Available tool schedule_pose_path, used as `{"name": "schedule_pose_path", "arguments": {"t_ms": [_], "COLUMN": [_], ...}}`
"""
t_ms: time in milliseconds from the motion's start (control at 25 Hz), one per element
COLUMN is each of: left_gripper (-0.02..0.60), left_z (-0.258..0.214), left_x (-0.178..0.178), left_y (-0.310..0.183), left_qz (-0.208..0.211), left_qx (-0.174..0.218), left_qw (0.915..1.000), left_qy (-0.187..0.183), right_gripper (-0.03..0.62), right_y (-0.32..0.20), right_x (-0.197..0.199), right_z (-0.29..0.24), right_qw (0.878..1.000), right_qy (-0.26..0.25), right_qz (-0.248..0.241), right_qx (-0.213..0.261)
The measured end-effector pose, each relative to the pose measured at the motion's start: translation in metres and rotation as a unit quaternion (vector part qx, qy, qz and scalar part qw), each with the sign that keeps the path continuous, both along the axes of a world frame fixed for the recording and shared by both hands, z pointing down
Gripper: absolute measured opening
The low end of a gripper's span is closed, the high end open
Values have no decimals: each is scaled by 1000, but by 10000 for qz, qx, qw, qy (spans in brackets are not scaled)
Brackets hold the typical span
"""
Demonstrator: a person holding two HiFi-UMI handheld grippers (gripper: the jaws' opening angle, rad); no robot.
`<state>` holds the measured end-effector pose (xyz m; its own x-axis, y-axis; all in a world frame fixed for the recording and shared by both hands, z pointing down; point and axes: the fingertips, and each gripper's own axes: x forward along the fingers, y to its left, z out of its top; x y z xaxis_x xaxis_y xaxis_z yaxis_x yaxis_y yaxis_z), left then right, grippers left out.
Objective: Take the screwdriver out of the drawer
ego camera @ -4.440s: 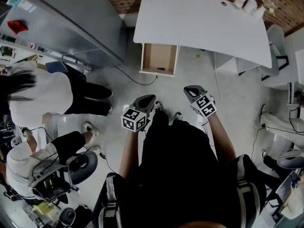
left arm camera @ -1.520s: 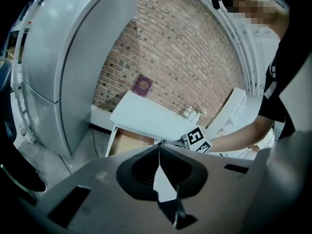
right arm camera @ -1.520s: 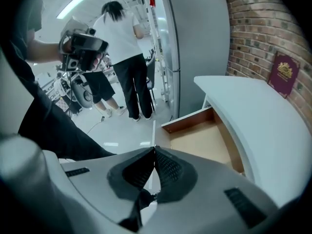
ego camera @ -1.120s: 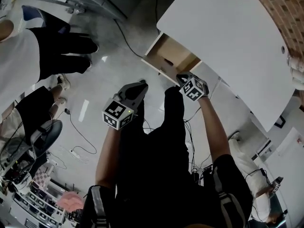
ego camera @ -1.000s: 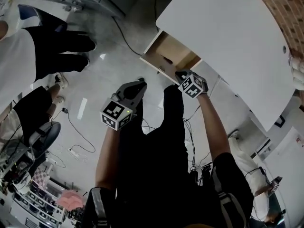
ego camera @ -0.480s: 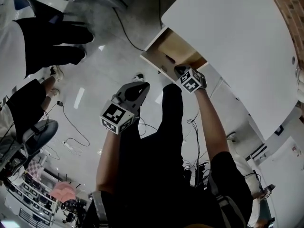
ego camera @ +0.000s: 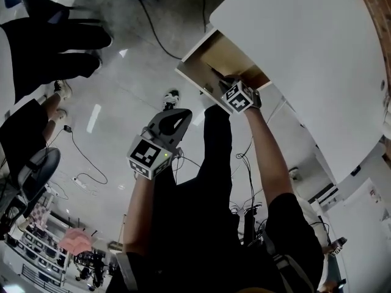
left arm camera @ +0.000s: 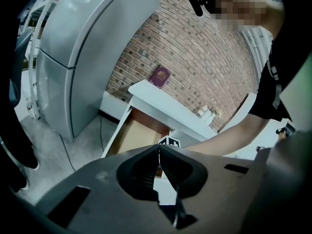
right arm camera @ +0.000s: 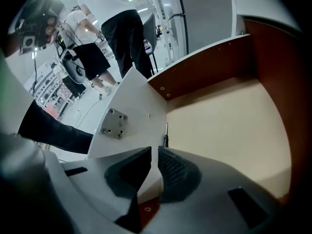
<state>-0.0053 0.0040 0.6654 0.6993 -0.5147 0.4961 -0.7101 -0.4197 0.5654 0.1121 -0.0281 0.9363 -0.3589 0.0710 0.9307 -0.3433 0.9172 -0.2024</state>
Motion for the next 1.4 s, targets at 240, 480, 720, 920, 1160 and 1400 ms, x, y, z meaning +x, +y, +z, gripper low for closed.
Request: {"name": "schedule_pose_path", "arguments": {"t_ms": [240, 480, 720, 920, 1160, 1400], "left_gripper": [17, 17, 17, 17, 17, 17], "left_z": [12, 22, 26, 27, 33, 34], "left_x": [1, 0, -9, -15, -10, -2], "left_y": [14, 16, 19, 20, 28, 35], "left_qz": [-38, -66, -186, -192, 44, 125], "left_qx": [-106, -215, -271, -288, -274, -304], "left_qw": [9999, 9996, 9991, 9991, 9996, 9993], "left_qy": [84, 191, 257, 247, 98, 154], "right_gripper": [107, 114, 123, 106, 107, 118], "right_y": [0, -3, 4, 3, 2, -3], "right_x": [5, 2, 6, 11, 8, 5], "right_z": [29, 51, 63, 69, 73, 70], "right_qw": [9990, 9969, 9949, 9906, 9881, 9876], "right_qy": [386, 691, 851, 1059, 737, 682], "right_qz": [2, 53, -37, -97, -657, -219], "right_qx": [-213, -380, -547, -859, -1176, -1396]}}
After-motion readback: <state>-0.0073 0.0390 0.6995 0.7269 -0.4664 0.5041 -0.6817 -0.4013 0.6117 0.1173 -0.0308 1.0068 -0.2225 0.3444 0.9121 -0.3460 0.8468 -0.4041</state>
